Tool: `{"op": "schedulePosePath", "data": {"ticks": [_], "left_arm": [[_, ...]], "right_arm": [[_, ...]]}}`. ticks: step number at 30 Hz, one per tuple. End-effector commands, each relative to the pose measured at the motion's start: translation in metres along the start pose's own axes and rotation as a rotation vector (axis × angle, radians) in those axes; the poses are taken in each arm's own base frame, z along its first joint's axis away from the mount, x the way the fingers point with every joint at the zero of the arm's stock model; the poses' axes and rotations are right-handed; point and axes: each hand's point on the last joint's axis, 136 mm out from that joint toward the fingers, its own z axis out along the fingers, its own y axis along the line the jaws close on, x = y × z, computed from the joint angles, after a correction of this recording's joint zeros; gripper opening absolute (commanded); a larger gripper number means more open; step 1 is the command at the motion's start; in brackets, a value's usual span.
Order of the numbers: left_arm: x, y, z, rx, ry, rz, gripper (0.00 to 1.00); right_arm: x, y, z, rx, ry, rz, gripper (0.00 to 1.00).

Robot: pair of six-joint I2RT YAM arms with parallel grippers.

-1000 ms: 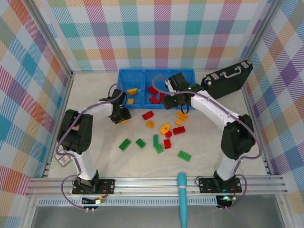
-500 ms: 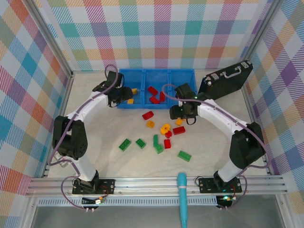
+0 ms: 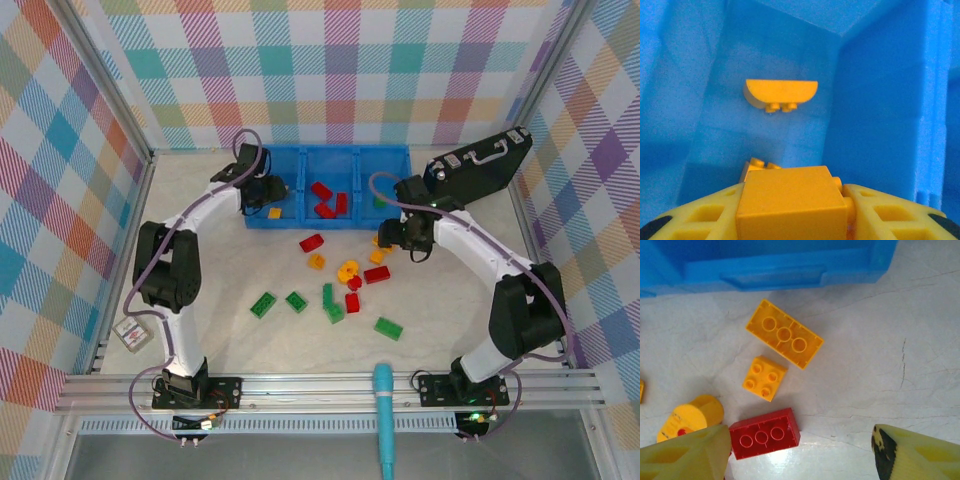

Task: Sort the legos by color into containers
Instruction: Place the lego in the container, then pick up the lego from the center of the table.

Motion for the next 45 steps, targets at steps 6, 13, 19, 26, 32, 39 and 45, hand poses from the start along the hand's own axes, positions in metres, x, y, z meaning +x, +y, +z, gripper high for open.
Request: {"op": "schedulePosePath", "data": {"ticks": [6,13,19,26,32,39,45], "left_arm": [[-0.032,-0.011,0.016,0.027,-0.062,0.004,0.46],[-0.031,-0.013,0.033,0.04,-0.035,-0.001,0.52],[-0.033,-0.014,0.036,0.052,-0.026,-0.002,0.7],[-0.056,-0.026,-0.003,0.07,-0.099,0.074,0.72],[-0.076,-0.036,-0.058,0.09,-0.19,0.138,0.74],[-0.085,-0.04,-0.118,0.098,-0.268,0.21,0.78],[-0.076,-0.031,-0.145,0.075,-0.28,0.249,0.79]], "right_arm": [[-0.003,0.008,0.009,-0.147,0.013,0.237,0.84],[-0.007,0.01,0.016,-0.173,-0.019,0.354,0.88],[-0.01,0.012,0.028,-0.184,-0.021,0.368,0.88],[-0.01,0.013,0.046,-0.184,-0.016,0.382,0.9],[-0.014,0.008,0.063,-0.139,-0.011,0.392,0.93],[-0.026,0.013,0.082,-0.141,-0.01,0.357,0.93],[-0.032,0.014,0.104,-0.114,0.019,0.338,0.93]]}}
